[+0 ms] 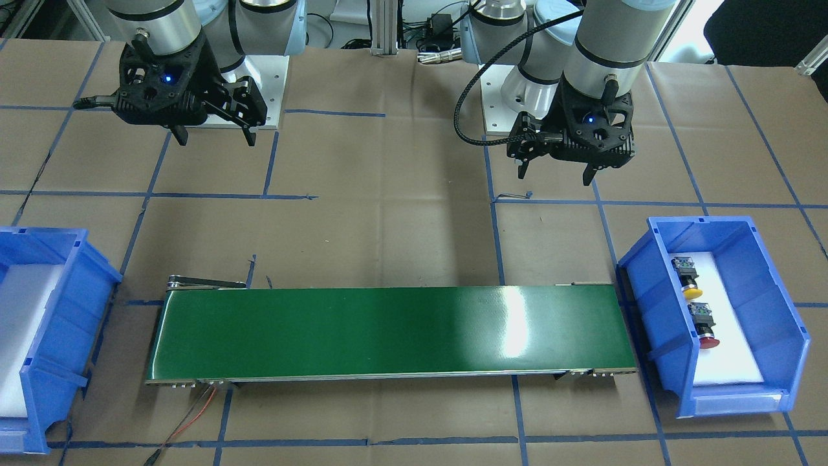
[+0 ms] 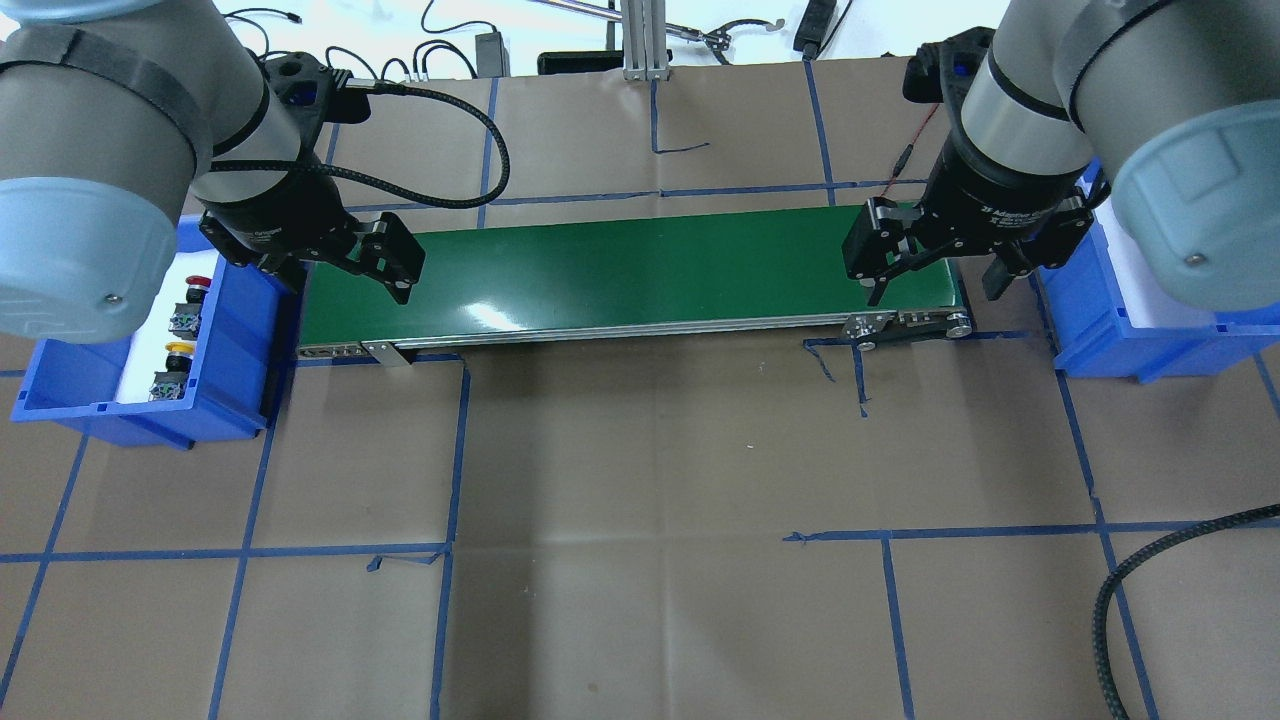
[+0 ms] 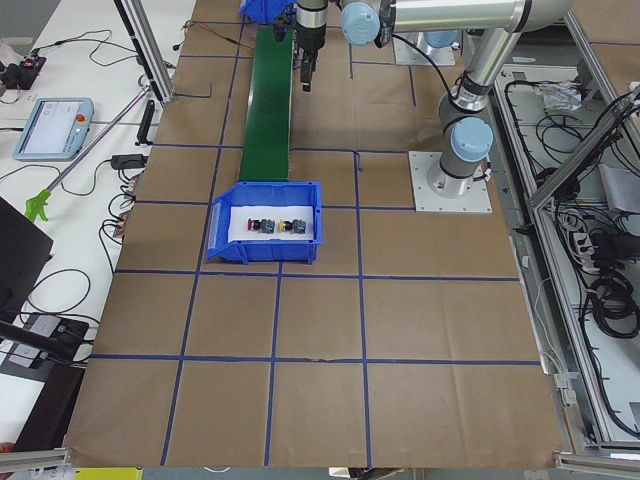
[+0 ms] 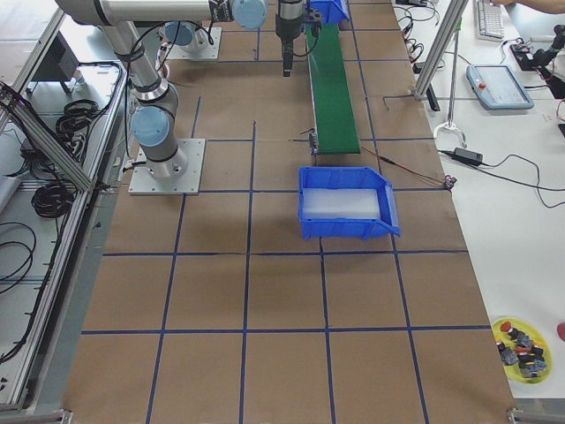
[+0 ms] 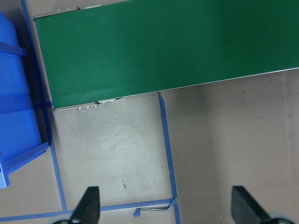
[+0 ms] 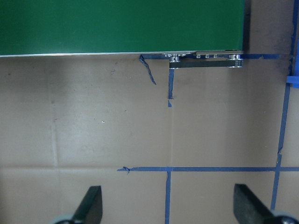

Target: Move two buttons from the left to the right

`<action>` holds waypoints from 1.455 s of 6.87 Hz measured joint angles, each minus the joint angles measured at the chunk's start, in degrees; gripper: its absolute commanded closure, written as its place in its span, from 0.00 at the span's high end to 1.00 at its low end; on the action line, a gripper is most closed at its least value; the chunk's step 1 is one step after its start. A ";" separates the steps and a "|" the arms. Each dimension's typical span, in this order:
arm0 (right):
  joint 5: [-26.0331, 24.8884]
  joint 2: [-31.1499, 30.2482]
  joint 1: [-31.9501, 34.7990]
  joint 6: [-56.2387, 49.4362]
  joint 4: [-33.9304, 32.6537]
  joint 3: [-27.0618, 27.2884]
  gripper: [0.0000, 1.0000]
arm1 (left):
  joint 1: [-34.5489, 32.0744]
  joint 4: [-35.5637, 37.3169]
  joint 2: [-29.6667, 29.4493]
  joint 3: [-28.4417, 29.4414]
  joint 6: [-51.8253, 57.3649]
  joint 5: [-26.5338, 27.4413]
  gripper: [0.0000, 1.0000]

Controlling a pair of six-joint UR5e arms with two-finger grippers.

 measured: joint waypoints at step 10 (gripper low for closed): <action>0.00 0.02 0.00 -0.02 0.20 0.05 1.00 | 0.02 -0.02 -0.73 1.40 -0.22 -0.28 1.00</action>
